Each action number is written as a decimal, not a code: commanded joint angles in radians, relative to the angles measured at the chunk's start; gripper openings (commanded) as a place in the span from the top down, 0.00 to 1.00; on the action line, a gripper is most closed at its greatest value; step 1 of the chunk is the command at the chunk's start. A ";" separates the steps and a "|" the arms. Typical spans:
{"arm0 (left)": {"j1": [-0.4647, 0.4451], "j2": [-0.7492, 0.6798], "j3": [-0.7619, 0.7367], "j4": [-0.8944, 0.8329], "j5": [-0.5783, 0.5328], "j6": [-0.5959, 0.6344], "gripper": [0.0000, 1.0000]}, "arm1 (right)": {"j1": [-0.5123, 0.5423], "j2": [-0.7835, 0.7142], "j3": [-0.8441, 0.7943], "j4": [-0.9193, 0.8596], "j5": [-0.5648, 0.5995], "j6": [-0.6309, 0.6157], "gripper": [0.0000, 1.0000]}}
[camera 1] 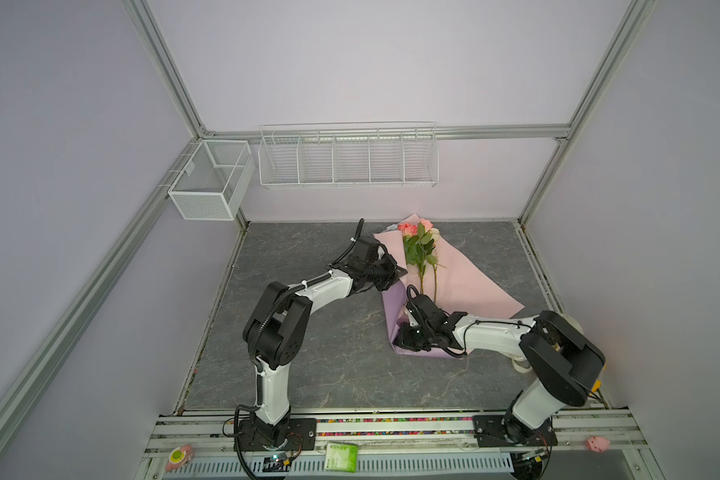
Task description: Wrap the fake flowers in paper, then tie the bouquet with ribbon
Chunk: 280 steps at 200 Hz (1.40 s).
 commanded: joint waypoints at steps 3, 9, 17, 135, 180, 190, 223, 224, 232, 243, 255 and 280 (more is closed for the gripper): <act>0.000 0.018 -0.017 0.019 -0.041 -0.030 0.91 | -0.015 -0.069 -0.028 0.037 -0.001 0.031 0.82; -0.002 0.020 -0.017 0.021 -0.048 -0.031 0.91 | -0.017 -0.084 -0.030 0.031 0.007 0.034 0.81; -0.001 0.021 -0.015 0.020 -0.052 -0.032 0.91 | -0.021 -0.104 -0.037 0.024 0.016 0.044 0.79; -0.008 0.039 0.008 0.006 -0.065 -0.030 0.91 | -0.028 -0.328 -0.028 -0.036 0.121 0.104 0.30; -0.015 0.044 0.025 -0.004 -0.065 -0.033 0.90 | -0.024 -0.204 0.072 -0.058 0.156 0.089 0.34; -0.017 0.045 0.025 -0.005 -0.069 -0.037 0.90 | -0.023 -0.186 0.084 -0.078 0.190 0.093 0.38; -0.022 0.044 0.033 -0.008 -0.064 -0.033 0.89 | -0.025 -0.166 0.109 -0.144 0.248 0.079 0.60; -0.022 0.043 0.033 -0.008 -0.065 -0.033 0.89 | -0.025 -0.165 0.109 -0.146 0.248 0.079 0.61; -0.023 0.041 0.033 -0.009 -0.060 -0.031 0.88 | -0.027 -0.164 0.109 -0.158 0.253 0.077 0.66; -0.022 0.040 0.035 -0.011 -0.053 -0.024 0.86 | -0.028 -0.166 0.109 -0.166 0.255 0.079 0.76; -0.022 0.035 0.036 -0.014 -0.046 -0.013 0.83 | -0.028 -0.173 0.104 -0.165 0.253 0.080 0.80; -0.021 0.004 0.036 -0.036 -0.037 0.042 0.70 | -0.033 -0.200 0.069 -0.145 0.250 0.082 0.88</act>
